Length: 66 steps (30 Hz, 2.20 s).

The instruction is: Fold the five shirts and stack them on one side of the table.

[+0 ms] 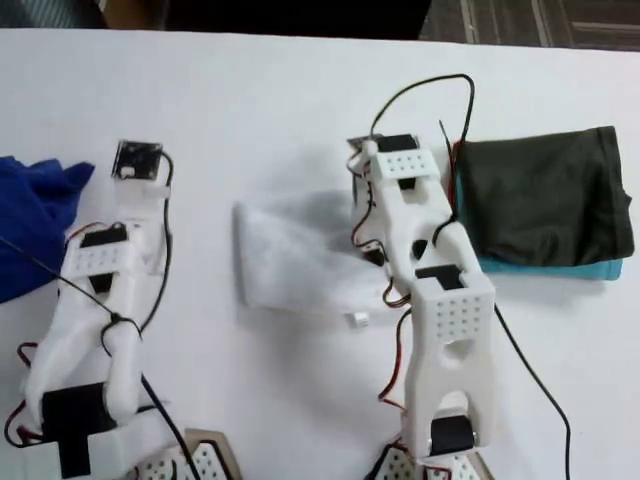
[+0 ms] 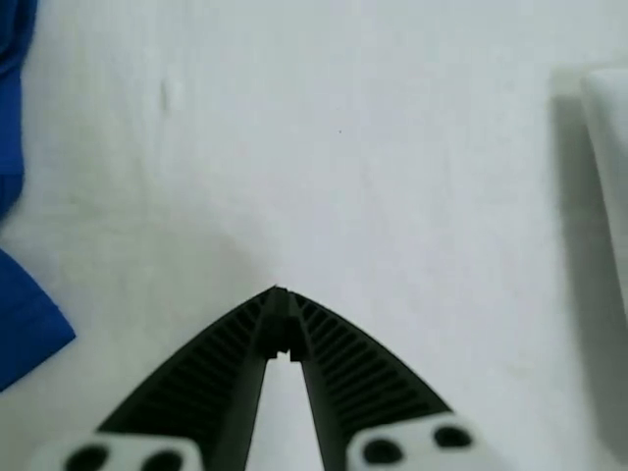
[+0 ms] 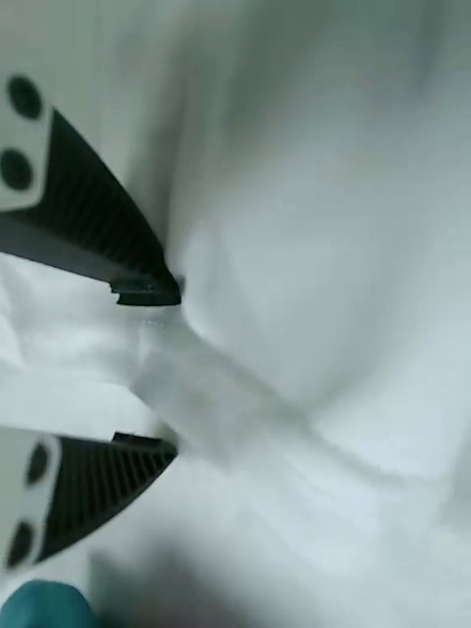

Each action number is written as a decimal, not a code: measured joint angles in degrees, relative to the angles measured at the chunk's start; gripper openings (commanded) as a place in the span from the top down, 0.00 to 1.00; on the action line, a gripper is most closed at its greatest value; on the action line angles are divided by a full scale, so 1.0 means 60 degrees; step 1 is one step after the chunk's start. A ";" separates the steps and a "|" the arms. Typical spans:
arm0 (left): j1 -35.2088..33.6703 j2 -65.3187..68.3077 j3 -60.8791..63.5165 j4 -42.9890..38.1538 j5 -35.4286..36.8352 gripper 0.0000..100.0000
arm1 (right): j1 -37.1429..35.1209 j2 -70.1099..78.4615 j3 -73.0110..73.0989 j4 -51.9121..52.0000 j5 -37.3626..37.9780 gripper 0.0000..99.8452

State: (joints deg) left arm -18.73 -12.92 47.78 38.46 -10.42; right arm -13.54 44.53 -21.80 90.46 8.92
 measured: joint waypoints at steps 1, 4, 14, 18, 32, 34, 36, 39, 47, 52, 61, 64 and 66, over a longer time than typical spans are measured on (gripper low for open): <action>-0.0029 0.0000 0.0000 -0.0029 0.0000 0.97 | 0.0000 0.0000 0.0000 0.0000 0.0015 0.86; -0.0044 0.0000 0.0000 -0.0088 0.0000 0.97 | 0.0015 0.0000 -0.0059 0.0000 0.0015 0.97; -0.0029 0.0000 0.0264 -0.0630 0.0000 0.97 | 0.0044 0.0015 -0.0161 -0.0015 0.0103 0.98; -0.0029 0.0000 0.0322 -0.0821 0.0000 0.97 | 0.0044 -0.0337 -0.0147 -0.0015 0.1070 0.98; -0.0029 0.0000 0.0322 -0.0835 0.0000 0.97 | -0.0103 -0.0689 -0.0484 0.0733 0.0718 0.67; -0.0029 0.0000 0.0322 -0.0938 0.0000 0.97 | -0.0059 -0.0864 -0.0733 0.0850 0.0718 0.67; -0.0015 0.0000 0.0322 -0.0967 0.0000 0.97 | -0.0088 -0.1099 -0.0982 0.0952 0.0718 0.67; -0.0029 0.0000 0.0322 -0.0967 0.0000 0.97 | -0.0103 -0.1582 -0.1187 0.1084 0.0674 0.67; -0.0029 0.0000 0.0322 -0.0967 0.0000 0.97 | -0.0967 -0.1817 -0.0982 0.1099 0.0264 0.67; -0.0015 0.0000 0.0352 -0.0967 0.0000 0.97 | -0.1626 -0.1817 -0.0908 0.1114 0.0147 0.67; -0.0029 0.0000 0.0527 -0.1275 0.0000 0.97 | -0.1788 -0.1319 -0.0908 0.1084 0.0147 0.67; -0.0029 0.0000 0.0527 -0.1275 0.0000 0.97 | -0.1553 -0.0454 -0.0908 0.0864 0.0147 0.65; -0.0029 0.0000 0.0527 -0.1275 0.0000 0.97 | -0.1363 -0.0059 -0.0923 0.0659 0.0117 0.63</action>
State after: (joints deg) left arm -18.90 -12.92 50.95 30.81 -10.42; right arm -21.71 44.18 -27.34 94.42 9.63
